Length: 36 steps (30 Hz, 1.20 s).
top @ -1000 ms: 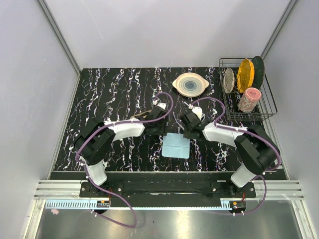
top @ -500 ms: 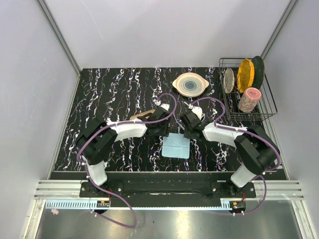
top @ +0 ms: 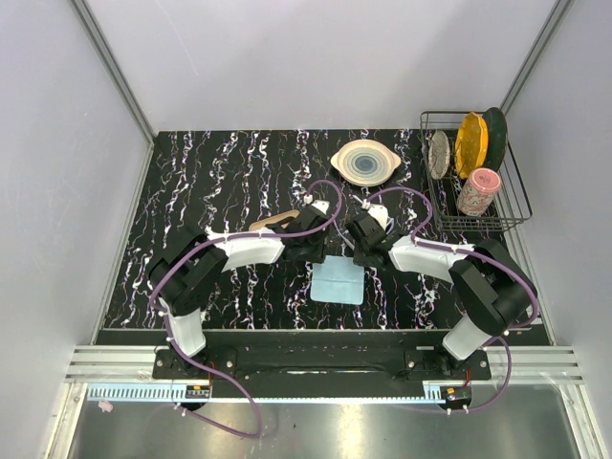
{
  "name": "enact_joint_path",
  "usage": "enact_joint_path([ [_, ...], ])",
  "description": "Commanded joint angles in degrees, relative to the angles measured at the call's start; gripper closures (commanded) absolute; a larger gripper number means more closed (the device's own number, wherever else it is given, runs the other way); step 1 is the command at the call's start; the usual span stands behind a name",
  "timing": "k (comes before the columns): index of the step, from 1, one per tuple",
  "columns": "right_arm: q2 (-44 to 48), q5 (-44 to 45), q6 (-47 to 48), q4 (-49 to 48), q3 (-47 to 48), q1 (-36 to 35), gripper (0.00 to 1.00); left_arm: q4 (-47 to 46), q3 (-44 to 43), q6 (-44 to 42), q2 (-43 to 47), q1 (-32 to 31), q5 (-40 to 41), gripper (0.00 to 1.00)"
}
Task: Organize the sunglasses
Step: Pick up the glasses cleaning cloth from the center of the board.
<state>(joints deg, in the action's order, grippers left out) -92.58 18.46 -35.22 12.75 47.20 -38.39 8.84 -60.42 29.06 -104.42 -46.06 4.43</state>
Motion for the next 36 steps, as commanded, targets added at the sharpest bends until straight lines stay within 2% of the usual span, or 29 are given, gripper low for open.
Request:
enact_joint_path([
  [1, 0.11, -1.76, -0.20, -0.01, -1.06, 0.25, 0.81, 1.53, -0.57, -0.67, -2.36, -0.52, -2.05, 0.66],
  [12, 1.61, -2.64, 0.94, -0.01, -1.41, 0.25, 0.85, 2.23, -0.84, -1.28, -2.01, -0.52, -0.56, 0.82],
  [16, 2.66, -3.34, 1.47, 0.17, -1.76, 0.25, 0.89, 3.37, -1.97, -2.16, -1.75, -0.52, -0.03, 0.93],
  [17, 2.84, -3.08, 1.47, 0.51, -1.76, 0.25, 0.91, 3.64, -2.24, -2.51, -1.75, -0.52, 0.14, 1.00],
  [22, 3.98, -3.16, 3.40, 1.75, -1.76, 0.25, 1.00, 3.82, -1.80, -4.10, 0.36, -0.52, 0.23, 1.00],
  [30, 7.75, -4.31, 5.78, 2.80, -0.97, 0.25, 1.00, 0.83, 1.09, -6.56, 4.22, -0.43, -3.90, 1.00],
  [36, 8.99, -6.15, 7.27, 3.15, 0.43, 0.25, 1.00, 0.30, 1.89, -6.91, 6.33, -0.52, -4.07, 1.00],
])
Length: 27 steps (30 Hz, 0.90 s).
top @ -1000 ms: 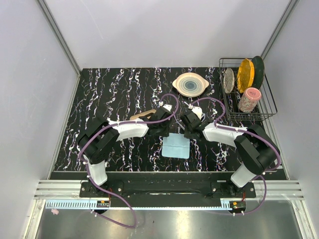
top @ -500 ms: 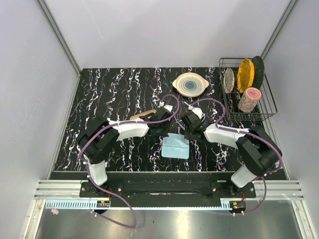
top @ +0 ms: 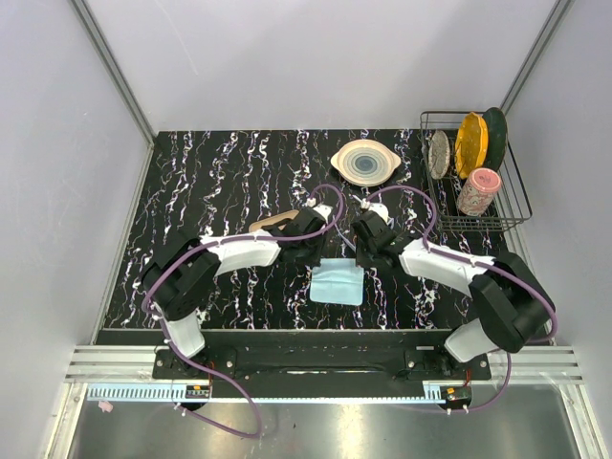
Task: Organize the sunglasses
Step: Pick up the glasses cleaning cloth from the center of the board, then fold the glasses cleaning cloth at the center of the board.
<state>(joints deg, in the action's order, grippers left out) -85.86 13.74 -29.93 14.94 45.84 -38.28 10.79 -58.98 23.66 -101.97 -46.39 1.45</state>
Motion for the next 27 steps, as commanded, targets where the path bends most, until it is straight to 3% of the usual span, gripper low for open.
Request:
enact_joint_path([
  [1, 2.37, -2.22, 2.16, 0.97, 1.79, 0.22, 1.00, -1.73, 0.36, -1.60, 4.06, -0.19, -1.10, 1.00],
  [27, 9.22, -13.65, 1.90, 1.85, -5.68, 0.23, 1.00, -2.96, 5.45, -8.01, 8.99, -0.10, -13.57, 1.00],
])
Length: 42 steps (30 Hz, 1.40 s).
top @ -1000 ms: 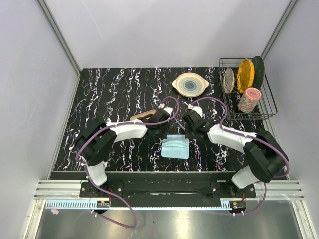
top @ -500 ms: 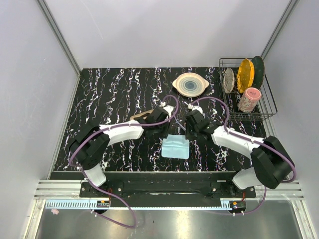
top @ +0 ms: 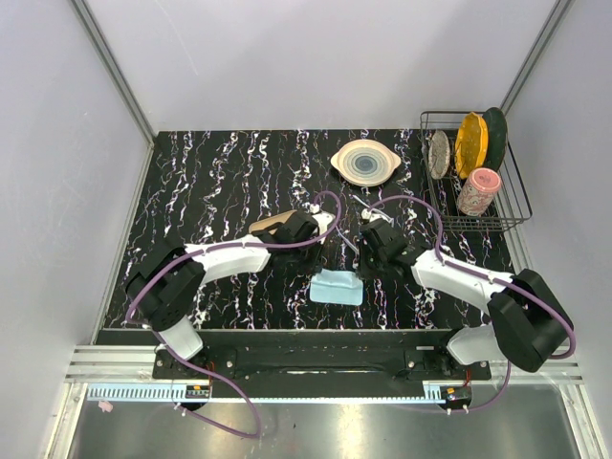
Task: Organize the sunglasses
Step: Fold the glasses cleaning cloth at the center of the board.
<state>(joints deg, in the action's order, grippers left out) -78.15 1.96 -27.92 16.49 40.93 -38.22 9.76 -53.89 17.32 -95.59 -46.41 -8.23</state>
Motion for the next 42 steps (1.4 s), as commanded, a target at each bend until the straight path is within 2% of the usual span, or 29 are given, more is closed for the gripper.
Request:
enact_joint_path([
  [1, 1.42, -1.78, -0.46, 0.30, -0.94, 0.16, 1.00, -1.94, 0.45, -1.68, 2.43, -0.17, -4.16, 1.00],
  [17, 0.10, -4.50, -0.91, -0.32, -1.99, 0.16, 1.00, -0.88, 1.85, -1.76, 0.49, -0.26, -6.80, 1.00],
  [18, 0.19, -5.20, -0.99, -0.41, -2.08, 0.07, 0.98, -1.06, 2.21, -1.85, 0.67, -0.17, -6.89, 0.91],
  [19, 0.54, -5.56, -1.08, -0.49, -2.17, 0.16, 0.97, -1.41, 2.56, -1.85, 1.54, -0.26, -6.80, 0.86],
  [21, 0.80, -6.43, -1.26, -0.58, -2.69, 0.16, 0.93, -2.11, 3.52, -1.94, 2.25, -0.26, -6.80, 0.82],
  [22, 1.33, -6.79, -1.26, -0.67, -2.87, 0.16, 0.89, -2.03, 3.79, -2.03, 2.77, -0.26, -6.80, 0.75],
  [25, 2.21, -7.67, -1.26, -0.58, -3.75, 0.16, 0.83, -1.68, 4.32, -2.03, 3.48, -0.34, -7.33, 0.66],
  [28, 3.17, -7.84, -1.34, -0.15, -4.10, 0.16, 0.80, -1.67, 5.02, -1.77, 4.36, -0.34, -7.77, 0.64],
  [32, 5.46, -7.67, -1.43, 0.73, -4.98, 0.16, 0.69, -2.20, 6.16, -1.33, 6.73, -0.34, -8.03, 0.51],
  [37, 8.79, -8.02, -1.79, 1.78, -4.98, 0.16, 0.65, -3.17, 7.92, -1.59, 11.30, -0.34, -8.38, 0.45],
  [41, 10.21, -6.44, -1.87, 1.62, -3.84, 0.16, 0.65, -6.58, 8.71, 0.33, 13.76, -0.34, -6.19, 0.48],
  [42, 10.12, -6.26, -2.05, 1.44, -3.49, 0.16, 0.64, -7.20, 8.71, 1.21, 13.68, -0.34, -4.97, 0.53],
])
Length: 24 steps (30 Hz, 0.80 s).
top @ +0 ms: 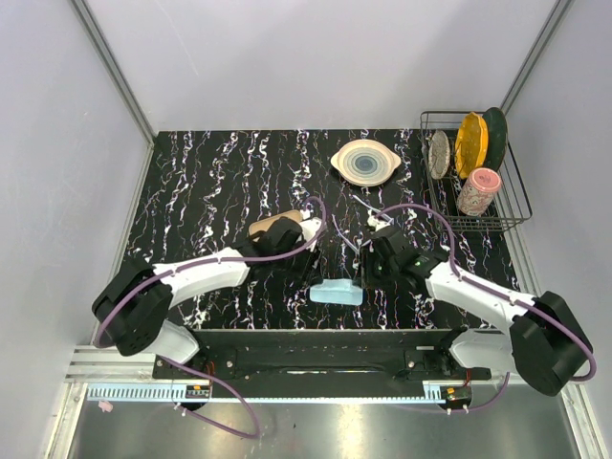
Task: Organize the sunglasses
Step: Fold the glasses cleaning cloth at the center of the board.
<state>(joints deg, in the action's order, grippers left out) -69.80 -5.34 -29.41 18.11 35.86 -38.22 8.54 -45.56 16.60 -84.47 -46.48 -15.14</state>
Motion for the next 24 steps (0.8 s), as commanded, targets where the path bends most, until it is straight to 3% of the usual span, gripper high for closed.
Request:
enact_joint_path([
  [1, 1.08, 1.04, -0.74, -0.96, 1.93, 0.16, 0.65, -6.33, -0.40, 3.08, 2.12, -0.28, 3.34, 0.57],
  [7, -11.11, 0.16, -0.30, -5.36, 8.33, 0.16, 0.76, -5.11, -7.77, 9.59, -7.19, -0.19, 4.94, 0.82],
  [10, -17.37, -0.19, 0.23, -4.84, 12.90, 0.25, 0.83, -3.53, -10.42, 11.26, -10.71, -0.19, 5.47, 0.84],
  [16, -23.18, -0.98, -0.03, -2.38, 16.52, 0.16, 0.85, -0.46, -13.32, 11.44, -14.76, -0.19, 6.17, 0.84],
  [24, -21.61, -5.90, -0.04, -0.45, 14.60, 0.16, 0.84, -0.19, -11.48, 11.96, -14.41, -0.02, 7.14, 0.82],
])
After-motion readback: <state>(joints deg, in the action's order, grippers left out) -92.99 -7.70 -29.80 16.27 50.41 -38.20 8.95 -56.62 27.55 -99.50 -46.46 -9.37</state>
